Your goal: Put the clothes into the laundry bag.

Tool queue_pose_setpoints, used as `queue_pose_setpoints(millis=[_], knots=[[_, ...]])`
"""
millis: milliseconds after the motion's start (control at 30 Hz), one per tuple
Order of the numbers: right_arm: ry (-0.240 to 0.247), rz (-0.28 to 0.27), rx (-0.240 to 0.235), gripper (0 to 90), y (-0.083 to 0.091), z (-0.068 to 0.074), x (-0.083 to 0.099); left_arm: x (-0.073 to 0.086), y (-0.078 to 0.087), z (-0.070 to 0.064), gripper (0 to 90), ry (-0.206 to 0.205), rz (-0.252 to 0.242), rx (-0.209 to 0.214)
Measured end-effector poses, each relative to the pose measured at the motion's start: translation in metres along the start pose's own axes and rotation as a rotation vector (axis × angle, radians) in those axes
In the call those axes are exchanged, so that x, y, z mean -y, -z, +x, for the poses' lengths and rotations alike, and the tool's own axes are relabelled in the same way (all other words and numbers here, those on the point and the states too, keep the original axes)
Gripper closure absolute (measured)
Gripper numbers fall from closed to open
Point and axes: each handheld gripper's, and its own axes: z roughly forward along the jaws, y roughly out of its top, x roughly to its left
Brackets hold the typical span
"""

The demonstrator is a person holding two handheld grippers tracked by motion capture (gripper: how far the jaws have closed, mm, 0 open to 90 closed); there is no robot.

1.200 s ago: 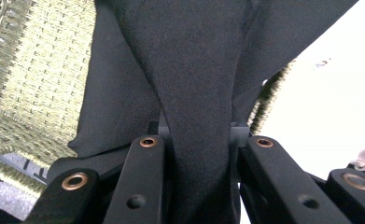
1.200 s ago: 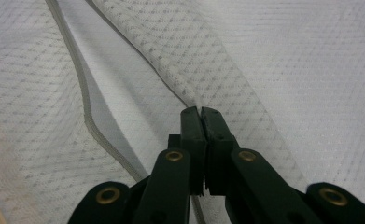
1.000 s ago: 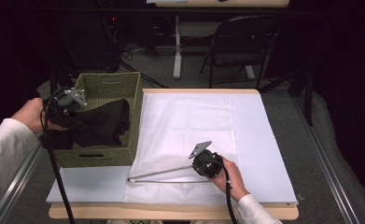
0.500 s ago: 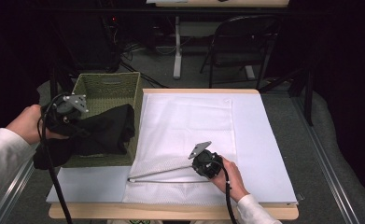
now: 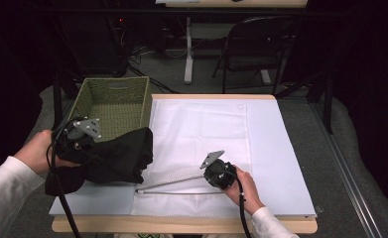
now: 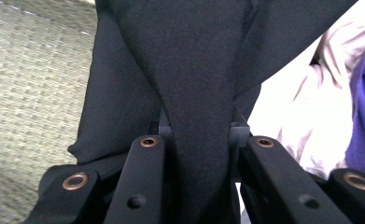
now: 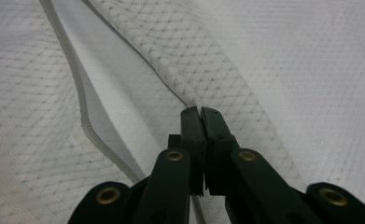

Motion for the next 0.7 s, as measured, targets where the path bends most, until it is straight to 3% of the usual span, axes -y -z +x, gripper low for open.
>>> queue_pose_setpoints(millis=[300, 567, 700], knots=[[-0.005, 0.002, 0.001, 89.2, 0.0, 0.0, 0.0, -0.002, -0.008, -0.016, 76.0, -0.003, -0.023, 0.051], [-0.009, 0.002, 0.002, 89.2, 0.0, -0.001, -0.001, -0.006, -0.011, -0.028, 76.4, -0.008, -0.029, 0.06], [-0.008, 0.0, 0.001, 89.2, 0.0, -0.001, -0.001, -0.01, -0.012, -0.037, 76.3, -0.033, -0.03, 0.083]])
